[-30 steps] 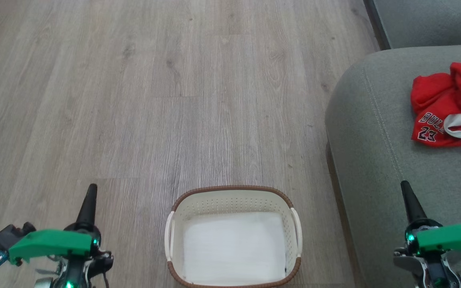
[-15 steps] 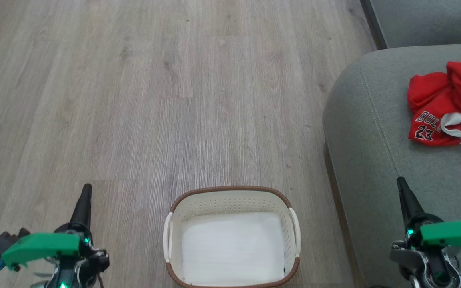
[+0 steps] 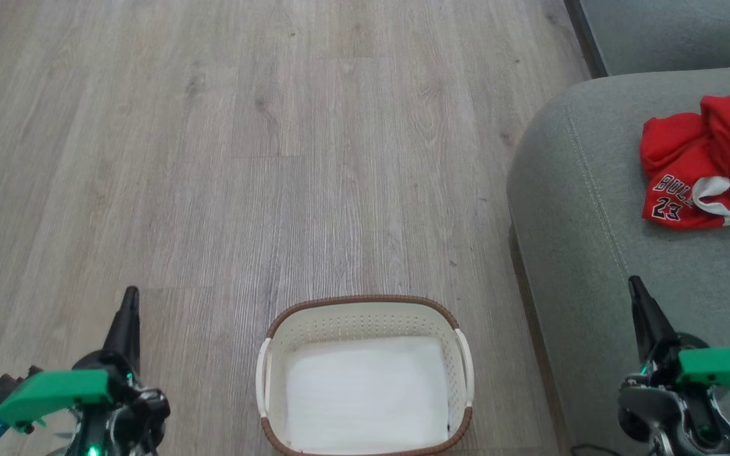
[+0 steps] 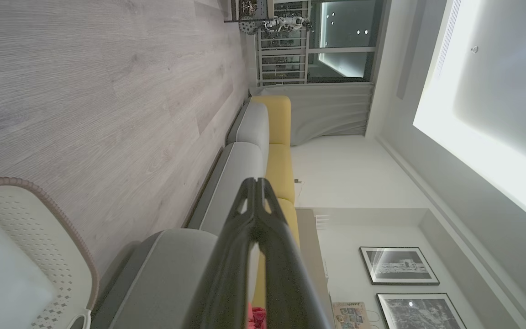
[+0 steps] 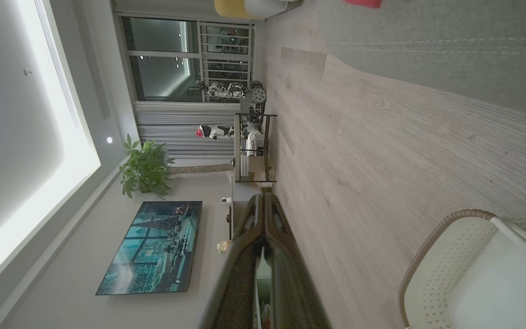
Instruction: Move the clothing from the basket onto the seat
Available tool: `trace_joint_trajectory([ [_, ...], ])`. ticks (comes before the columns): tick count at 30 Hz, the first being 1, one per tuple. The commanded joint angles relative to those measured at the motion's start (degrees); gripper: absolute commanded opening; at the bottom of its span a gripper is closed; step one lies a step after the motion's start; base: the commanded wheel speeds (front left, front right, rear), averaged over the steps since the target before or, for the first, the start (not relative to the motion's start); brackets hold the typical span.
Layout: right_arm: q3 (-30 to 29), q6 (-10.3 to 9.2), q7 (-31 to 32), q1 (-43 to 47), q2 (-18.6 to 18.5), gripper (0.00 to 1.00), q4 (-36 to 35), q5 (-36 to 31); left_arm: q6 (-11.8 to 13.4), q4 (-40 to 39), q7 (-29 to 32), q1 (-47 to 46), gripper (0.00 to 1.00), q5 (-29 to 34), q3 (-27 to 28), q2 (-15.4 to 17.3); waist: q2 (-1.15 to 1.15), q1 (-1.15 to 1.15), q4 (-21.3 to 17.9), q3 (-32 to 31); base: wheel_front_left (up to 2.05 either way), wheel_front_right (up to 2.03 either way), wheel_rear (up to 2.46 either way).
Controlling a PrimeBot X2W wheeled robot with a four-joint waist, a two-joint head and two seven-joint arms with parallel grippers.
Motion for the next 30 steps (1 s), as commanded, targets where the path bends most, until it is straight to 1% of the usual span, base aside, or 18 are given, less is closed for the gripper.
trace_joint_trajectory([
  [1, 0.8, -0.01, 0.9, -3.8, 0.1, 0.00, -1.6, 1.9, -0.7, -1.4, 0.6, -3.5, 0.00, -1.7, 2.9, 0.0, 0.00, 0.00, -0.1, 0.0, 0.00, 0.00, 0.00],
  [30, 0.5, -0.01, 1.2, -3.8, 0.3, 0.00, -1.6, 1.7, -0.7, -1.4, 0.7, -3.6, 0.00, -1.6, 3.0, -0.1, 0.00, 0.00, -0.1, 0.0, 0.00, 0.00, 0.00],
])
